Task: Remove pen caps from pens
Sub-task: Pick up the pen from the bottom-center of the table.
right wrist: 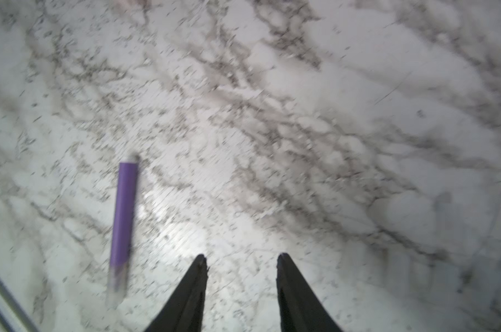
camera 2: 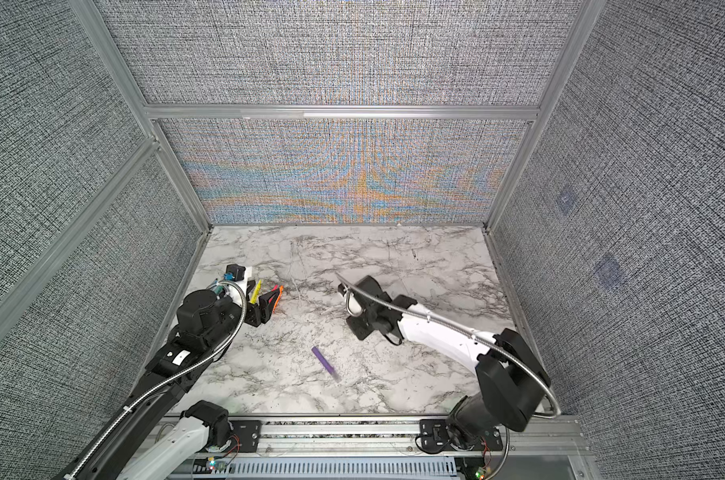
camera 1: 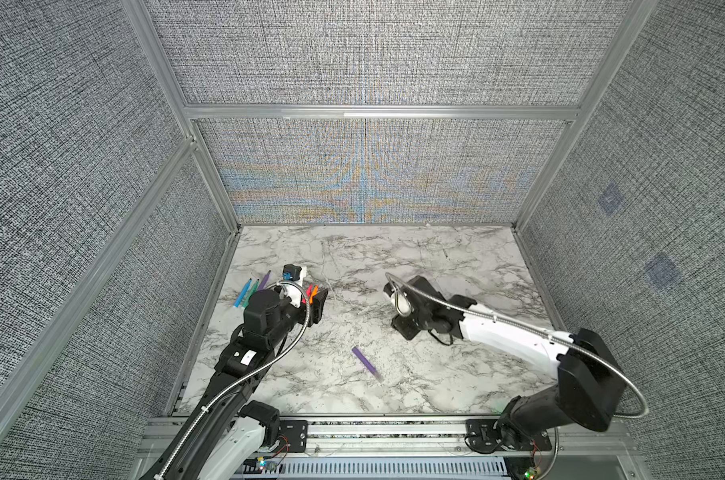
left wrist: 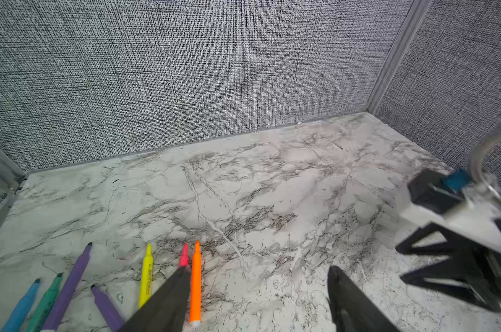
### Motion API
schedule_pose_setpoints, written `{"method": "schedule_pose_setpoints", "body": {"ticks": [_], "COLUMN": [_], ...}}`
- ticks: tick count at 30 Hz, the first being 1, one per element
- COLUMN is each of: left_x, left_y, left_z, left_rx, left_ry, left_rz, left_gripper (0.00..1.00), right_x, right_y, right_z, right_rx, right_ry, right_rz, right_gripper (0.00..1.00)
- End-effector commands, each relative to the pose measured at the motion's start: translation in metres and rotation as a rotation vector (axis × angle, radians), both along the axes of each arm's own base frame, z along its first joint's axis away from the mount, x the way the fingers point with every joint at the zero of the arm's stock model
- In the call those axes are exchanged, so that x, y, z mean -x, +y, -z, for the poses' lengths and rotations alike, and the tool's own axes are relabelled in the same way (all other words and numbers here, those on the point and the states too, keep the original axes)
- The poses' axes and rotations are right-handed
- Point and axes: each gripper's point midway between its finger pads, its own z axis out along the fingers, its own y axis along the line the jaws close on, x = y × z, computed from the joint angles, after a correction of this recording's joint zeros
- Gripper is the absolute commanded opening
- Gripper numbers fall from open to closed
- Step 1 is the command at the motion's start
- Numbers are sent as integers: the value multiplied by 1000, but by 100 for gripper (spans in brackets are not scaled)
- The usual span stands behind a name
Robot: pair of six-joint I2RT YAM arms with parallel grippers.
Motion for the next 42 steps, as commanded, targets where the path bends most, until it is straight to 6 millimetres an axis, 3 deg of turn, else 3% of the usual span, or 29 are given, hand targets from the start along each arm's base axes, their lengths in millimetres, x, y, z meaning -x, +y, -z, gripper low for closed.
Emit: {"method": "schedule_pose_setpoints", "body": {"ticks": [1,7,15,23,34,39,42], "left_x": [-2,-2,-1,-1,-2,-3,-4], "left_y": [0,0,0,2,3,4,4], "left_z": [-16,-16,-16,-15,-13,-12,-8], "left_rx": [23,27,34,30,23,22,11], "left_ry": [-64,-67,-71,-74,-70,-67,-61], "left_rz": [-4,-2,-2,-13,-21,-25,-27], "left_gripper": [76,77,77,78,78,79,79], "right_x": [15,62,93,89,95,99,98], "right_y": [25,48,73,82,69,66,63], "right_z": [-13,-6,29,48,74,83,79], "right_rx": [-194,-297,-283,-158,-147,-138,-102], "right_ry": [-72,-169,-188,-224,-185,-173,-195], "right_rz": [83,57,4,24,45,44,25], "right_gripper": [43,43,43,42,31,20,6]}}
